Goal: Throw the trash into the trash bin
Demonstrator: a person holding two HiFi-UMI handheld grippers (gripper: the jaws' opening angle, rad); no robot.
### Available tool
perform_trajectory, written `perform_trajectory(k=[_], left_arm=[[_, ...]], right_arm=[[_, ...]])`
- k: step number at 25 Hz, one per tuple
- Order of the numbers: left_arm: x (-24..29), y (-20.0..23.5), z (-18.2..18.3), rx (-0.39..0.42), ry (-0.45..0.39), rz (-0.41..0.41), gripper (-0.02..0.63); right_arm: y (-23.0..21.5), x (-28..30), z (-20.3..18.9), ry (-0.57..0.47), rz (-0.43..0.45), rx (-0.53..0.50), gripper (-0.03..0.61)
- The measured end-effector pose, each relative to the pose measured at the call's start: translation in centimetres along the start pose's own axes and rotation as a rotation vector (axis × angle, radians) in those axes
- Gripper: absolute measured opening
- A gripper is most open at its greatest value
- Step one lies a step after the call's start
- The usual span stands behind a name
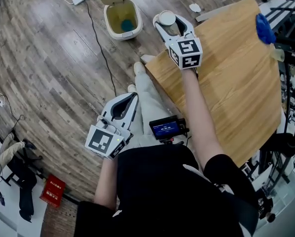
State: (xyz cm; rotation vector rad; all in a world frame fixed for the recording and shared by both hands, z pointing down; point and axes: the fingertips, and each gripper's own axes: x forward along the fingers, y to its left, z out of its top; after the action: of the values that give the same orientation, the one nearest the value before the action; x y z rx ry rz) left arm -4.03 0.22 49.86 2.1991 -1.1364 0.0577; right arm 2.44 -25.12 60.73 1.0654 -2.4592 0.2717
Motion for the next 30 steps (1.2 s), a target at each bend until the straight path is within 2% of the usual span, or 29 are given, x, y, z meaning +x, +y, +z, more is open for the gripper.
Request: perform_trajectory(k=[3, 8, 15, 19, 25, 27, 30], left_arm=[[0.7, 3.1, 0.7, -0.010, 0.011, 0.037, -0.005], [1.9, 7.6, 3.7, -0.015, 0.017, 0.071, -0.005], [7.8, 14.0, 8.3, 0.039, 0.043, 0.084, -0.005], [10.7, 16.2, 9.9, 0.047, 0.062, 0.066, -0.005], [14.9, 18.6, 8.1, 0.014, 0.099, -0.013, -0.005], [16.1, 19.9, 6.8, -0.006, 0.109, -0.043, -0.005], [17.2, 22.3, 4.2, -0.042, 0.167, -0.049, -0.005]], right_arm=[[0.4, 3.7, 1.5, -0.021, 0.041, 0.039, 0.267], [1.7, 8.9, 4.6, -0.044, 0.089, 0.002, 0.267], [0.5, 15.1, 3.2, 0.015, 0.136, 0.051, 0.267], [-0.4, 18.0, 2.9, 0.032, 0.143, 0.064, 0.267], [1.4, 21.3, -0.5, 0.104, 0.194, 0.060, 0.267], [2.4, 22.7, -2.7, 0.152, 0.204, 0.060, 0.267], [3.7, 24.4, -7.1, 0.239, 0.215, 0.085, 0.267]])
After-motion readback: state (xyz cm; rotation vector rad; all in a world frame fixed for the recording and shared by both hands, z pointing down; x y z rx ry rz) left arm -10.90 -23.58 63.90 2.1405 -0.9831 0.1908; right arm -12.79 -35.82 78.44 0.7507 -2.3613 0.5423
